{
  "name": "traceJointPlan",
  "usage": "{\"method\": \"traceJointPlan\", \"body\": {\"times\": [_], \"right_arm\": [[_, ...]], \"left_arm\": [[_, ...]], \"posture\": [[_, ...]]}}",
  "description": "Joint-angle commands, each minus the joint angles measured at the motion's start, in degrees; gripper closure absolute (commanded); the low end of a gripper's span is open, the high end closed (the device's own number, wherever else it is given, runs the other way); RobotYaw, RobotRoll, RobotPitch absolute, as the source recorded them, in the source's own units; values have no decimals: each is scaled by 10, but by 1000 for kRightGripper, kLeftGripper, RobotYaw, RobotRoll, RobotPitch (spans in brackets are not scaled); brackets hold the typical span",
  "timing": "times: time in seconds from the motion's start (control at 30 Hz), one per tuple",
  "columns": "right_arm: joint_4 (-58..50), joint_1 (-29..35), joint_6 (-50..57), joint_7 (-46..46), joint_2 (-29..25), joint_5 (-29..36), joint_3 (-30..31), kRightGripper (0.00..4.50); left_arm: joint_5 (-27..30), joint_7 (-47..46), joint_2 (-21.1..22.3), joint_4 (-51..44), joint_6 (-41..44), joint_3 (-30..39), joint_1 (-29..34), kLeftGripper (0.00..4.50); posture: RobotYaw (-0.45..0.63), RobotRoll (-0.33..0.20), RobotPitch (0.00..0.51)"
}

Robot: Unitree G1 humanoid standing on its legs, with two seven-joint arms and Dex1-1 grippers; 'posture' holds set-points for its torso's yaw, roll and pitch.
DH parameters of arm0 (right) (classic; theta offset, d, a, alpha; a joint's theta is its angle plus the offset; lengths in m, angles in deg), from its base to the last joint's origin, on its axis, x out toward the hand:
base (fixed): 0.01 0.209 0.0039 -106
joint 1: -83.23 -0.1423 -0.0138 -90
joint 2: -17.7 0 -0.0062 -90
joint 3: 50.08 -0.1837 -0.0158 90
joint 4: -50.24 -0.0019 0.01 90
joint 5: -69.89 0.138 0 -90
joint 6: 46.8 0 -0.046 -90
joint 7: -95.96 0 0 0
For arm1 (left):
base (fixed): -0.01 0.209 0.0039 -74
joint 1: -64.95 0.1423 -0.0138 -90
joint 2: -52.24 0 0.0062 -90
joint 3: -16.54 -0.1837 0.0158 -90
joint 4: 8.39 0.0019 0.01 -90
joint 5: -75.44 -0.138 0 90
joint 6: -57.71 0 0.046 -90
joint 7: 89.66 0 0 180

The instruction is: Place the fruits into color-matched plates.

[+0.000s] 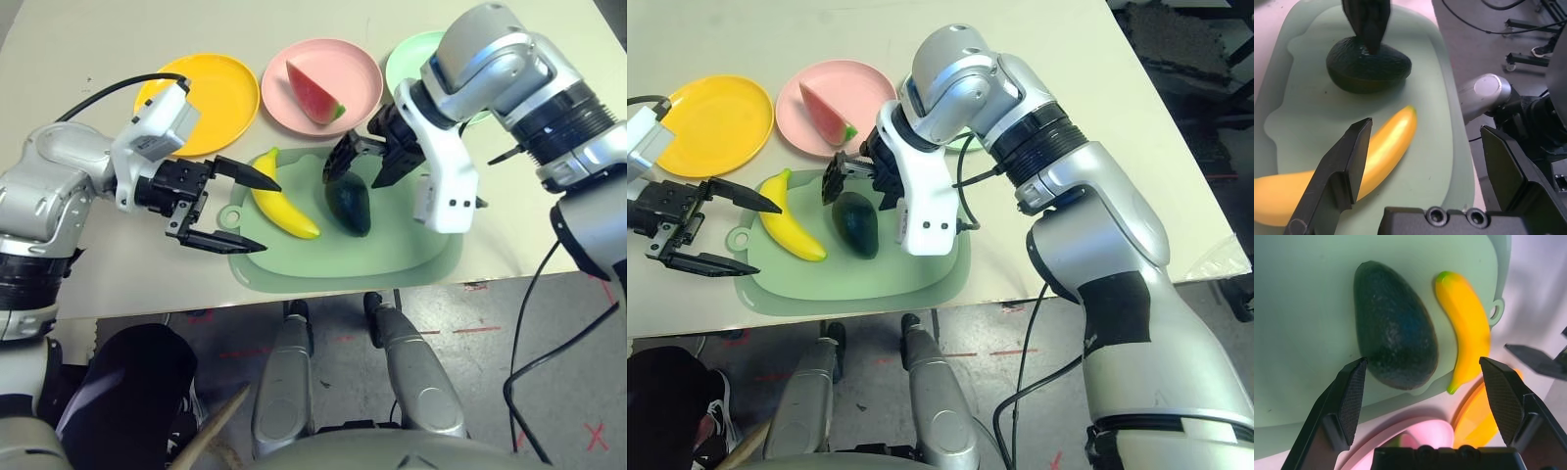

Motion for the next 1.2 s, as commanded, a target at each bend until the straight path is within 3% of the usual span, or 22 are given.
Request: {"method": "traceJointPlan", "body": {"times": [0.03, 0.3, 0.53, 1.03, 1.2], "right_arm": [[-26, 10, 2, -5, 0, 7, 27, 25], [-24, 16, 3, -12, -4, 5, 43, 25], [-18, 15, 1, -21, 0, -3, 48, 25], [-8, 25, 10, -31, 2, -37, 50, 25], [-28, 43, 59, -15, -9, -34, 49, 25]], "left_arm": [[-21, -7, -7, -10, -3, -2, -4, 0], [-107, -42, 3, -48, 3, -34, -31, 0], [-107, -73, 3, -101, 84, -39, -68, 0], [-109, -70, 12, -107, 106, -37, -64, 0], [-107, -70, 13, -109, 106, -35, -60, 0]], "posture": [[-63, 0, 425], [-59, 0, 428], [-46, 0, 427], [-30, 0, 423], [-31, 0, 424]]}}
